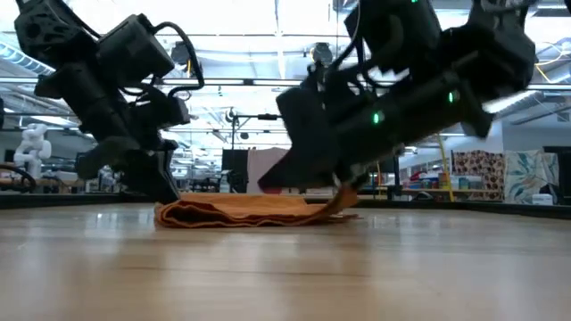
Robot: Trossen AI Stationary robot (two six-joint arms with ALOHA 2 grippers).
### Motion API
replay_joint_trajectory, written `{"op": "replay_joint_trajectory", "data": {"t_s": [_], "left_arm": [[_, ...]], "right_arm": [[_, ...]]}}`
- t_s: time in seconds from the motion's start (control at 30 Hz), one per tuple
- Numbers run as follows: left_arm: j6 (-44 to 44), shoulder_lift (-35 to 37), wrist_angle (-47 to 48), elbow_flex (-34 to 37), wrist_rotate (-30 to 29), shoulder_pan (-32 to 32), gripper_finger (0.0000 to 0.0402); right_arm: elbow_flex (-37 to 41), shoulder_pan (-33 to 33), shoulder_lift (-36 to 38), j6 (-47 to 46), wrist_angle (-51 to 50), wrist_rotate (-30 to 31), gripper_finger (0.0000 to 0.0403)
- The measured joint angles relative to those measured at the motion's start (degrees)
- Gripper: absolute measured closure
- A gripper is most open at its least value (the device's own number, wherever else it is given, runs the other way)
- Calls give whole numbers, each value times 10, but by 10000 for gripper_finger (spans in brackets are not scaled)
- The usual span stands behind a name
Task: Roll towel
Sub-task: Roll the brown towel
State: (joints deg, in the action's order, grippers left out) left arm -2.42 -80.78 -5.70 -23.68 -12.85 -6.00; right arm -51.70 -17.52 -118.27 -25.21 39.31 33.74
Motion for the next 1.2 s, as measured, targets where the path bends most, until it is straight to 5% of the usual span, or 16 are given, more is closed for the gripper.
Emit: {"op": "replay_joint_trajectory", "data": {"t_s": [0.23,0.43,0.73,1.2], "left_arm": [[-34,56,58,0,33,0,388],[-75,69,-2,0,98,-28,388],[-78,30,-136,-1,82,-113,388],[-93,-33,-126,0,37,-164,388]], "right_arm": [[-1,2,104,34,-200,11,403],[0,3,130,36,-336,38,403],[22,-4,75,-52,-300,24,403],[21,-61,37,-213,-199,25,403]]}}
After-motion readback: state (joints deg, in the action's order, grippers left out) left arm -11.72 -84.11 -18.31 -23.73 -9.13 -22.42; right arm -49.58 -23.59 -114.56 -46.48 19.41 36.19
